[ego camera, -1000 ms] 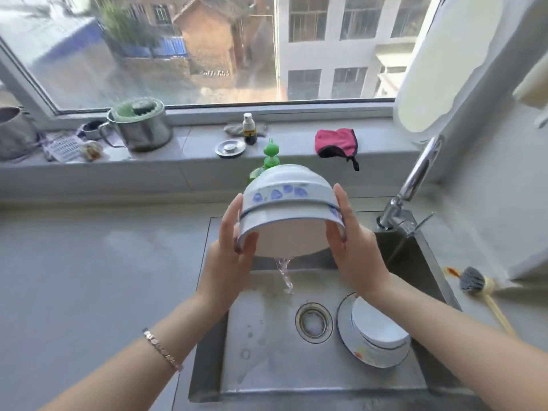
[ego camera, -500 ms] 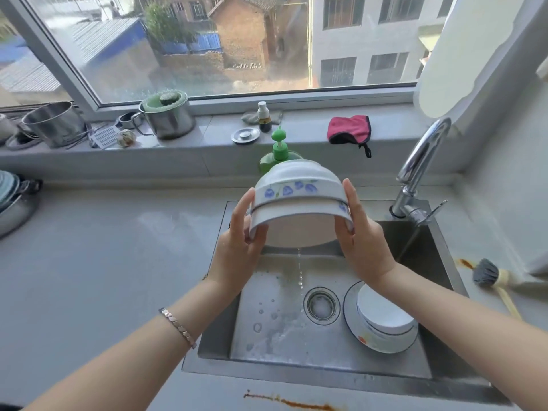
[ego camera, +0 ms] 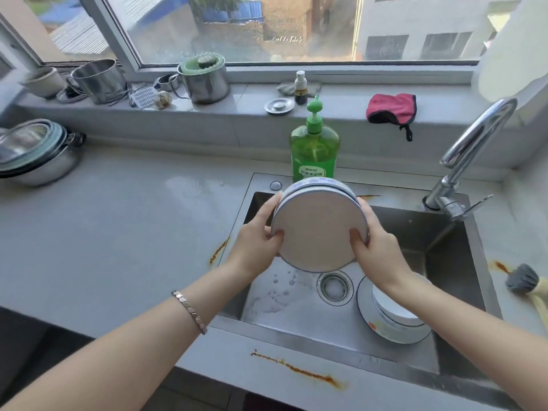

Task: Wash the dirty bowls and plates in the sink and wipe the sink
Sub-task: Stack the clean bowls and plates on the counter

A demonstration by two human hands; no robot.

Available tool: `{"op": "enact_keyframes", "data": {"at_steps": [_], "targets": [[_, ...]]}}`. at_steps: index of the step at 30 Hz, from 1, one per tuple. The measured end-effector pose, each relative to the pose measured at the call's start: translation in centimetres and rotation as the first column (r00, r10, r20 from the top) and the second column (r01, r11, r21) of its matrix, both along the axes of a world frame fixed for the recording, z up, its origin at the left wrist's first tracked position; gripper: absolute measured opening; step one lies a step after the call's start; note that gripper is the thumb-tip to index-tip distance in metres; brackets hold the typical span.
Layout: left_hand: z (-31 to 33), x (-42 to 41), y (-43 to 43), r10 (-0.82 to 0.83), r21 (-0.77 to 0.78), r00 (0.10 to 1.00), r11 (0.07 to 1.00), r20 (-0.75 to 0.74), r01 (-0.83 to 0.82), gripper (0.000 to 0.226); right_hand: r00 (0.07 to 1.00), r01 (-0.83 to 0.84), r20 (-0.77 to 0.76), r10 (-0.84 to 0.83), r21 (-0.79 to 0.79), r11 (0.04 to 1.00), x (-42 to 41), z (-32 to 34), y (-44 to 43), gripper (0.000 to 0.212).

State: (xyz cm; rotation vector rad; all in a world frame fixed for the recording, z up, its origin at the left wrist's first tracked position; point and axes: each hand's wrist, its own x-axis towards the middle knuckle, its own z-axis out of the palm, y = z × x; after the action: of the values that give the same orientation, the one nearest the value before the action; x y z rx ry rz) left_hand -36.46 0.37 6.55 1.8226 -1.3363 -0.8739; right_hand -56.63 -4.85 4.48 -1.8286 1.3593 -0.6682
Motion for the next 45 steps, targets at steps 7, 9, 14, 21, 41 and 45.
{"op": "enact_keyframes", "data": {"at_steps": [7,9,14,21,41,45], "targets": [[-2.5,6.2,2.0,0.032,0.377,0.981,0.925,-0.19,0.043,0.055,0.972,-0.172,-0.064,0.227,0.465,0.869,6.3,-1.7,0.7,0.041],[-3.9,9.6,2.3,0.079,0.474,0.976,0.88,-0.203,0.028,0.052,0.967,-0.197,-0.016,0.255,0.589,0.784,9.8,-2.5,0.6,0.04],[-6.3,20.1,1.3,0.18,0.514,0.975,0.853,-0.127,-0.091,0.056,0.973,-0.186,0.027,0.228,0.674,0.715,21.1,-4.9,-1.0,0.042],[-8.7,32.4,-3.4,0.317,0.448,0.948,0.843,0.036,-0.299,0.023,0.999,-0.036,0.01,0.045,0.764,0.644,35.5,-8.2,-5.1,0.04],[-9.5,33.9,-4.6,0.333,0.124,0.922,0.925,0.196,-0.36,0.047,0.997,-0.079,0.025,0.079,0.571,0.817,40.7,-9.6,-8.6,0.047],[-9.8,26.8,-4.5,-0.074,0.373,0.993,0.927,0.087,0.037,0.02,0.982,-0.057,-0.091,0.165,0.691,0.72,31.6,-11.2,-5.1,0.039]]}}
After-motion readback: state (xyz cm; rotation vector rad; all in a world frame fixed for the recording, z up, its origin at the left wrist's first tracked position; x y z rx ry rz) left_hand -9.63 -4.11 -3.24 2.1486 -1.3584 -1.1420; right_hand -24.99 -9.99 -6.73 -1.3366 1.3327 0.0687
